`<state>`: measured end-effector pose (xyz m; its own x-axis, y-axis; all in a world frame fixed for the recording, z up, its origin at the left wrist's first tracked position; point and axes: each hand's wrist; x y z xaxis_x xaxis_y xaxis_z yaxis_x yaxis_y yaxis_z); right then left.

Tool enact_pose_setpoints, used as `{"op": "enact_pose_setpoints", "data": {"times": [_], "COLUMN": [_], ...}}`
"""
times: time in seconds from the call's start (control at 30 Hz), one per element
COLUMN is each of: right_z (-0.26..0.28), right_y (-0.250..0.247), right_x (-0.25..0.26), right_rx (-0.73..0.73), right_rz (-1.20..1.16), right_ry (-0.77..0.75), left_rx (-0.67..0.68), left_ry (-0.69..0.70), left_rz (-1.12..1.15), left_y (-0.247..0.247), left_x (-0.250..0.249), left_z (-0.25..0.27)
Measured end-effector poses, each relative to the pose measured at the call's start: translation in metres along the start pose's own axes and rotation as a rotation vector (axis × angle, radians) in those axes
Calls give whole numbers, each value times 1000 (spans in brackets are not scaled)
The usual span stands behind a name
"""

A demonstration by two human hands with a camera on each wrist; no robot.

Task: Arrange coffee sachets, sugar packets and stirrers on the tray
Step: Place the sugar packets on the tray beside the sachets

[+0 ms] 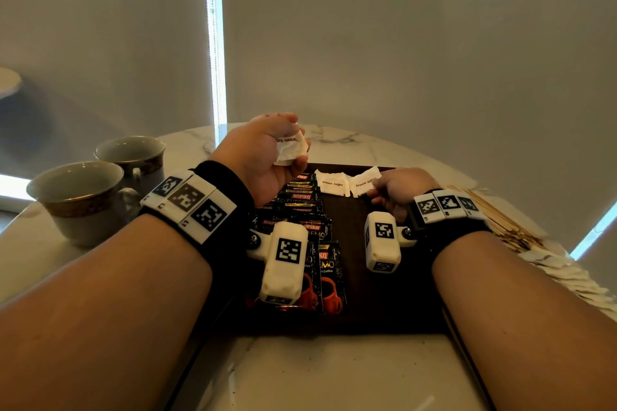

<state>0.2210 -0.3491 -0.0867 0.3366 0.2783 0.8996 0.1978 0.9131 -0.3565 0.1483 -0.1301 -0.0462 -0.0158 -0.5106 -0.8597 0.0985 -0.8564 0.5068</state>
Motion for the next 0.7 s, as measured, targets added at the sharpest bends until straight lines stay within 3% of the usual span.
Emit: {"op": "enact_pose_setpoints", "data": {"times": [0.47, 0.7], "right_z": [-1, -1], "right_y": [3, 4], "right_x": [1, 2], "right_rx": [41, 5], "right_rz": [-209, -187], "right_ry": [65, 43], "left_rx": [1, 1], "left_ry": [7, 1], "left_rz": [-3, -4], "left_y": [1, 0], "left_x": [0, 0], "left_z": [-1, -2]}}
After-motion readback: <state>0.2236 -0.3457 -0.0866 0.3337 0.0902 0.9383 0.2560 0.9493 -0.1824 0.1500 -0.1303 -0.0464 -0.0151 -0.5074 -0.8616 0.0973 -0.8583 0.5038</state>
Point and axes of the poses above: each hand's wrist, its own z-axis away from the middle knuckle, its own y-axis out of the palm, x = y × z, and after that the axes turned 4 degrees about -x, right-handed
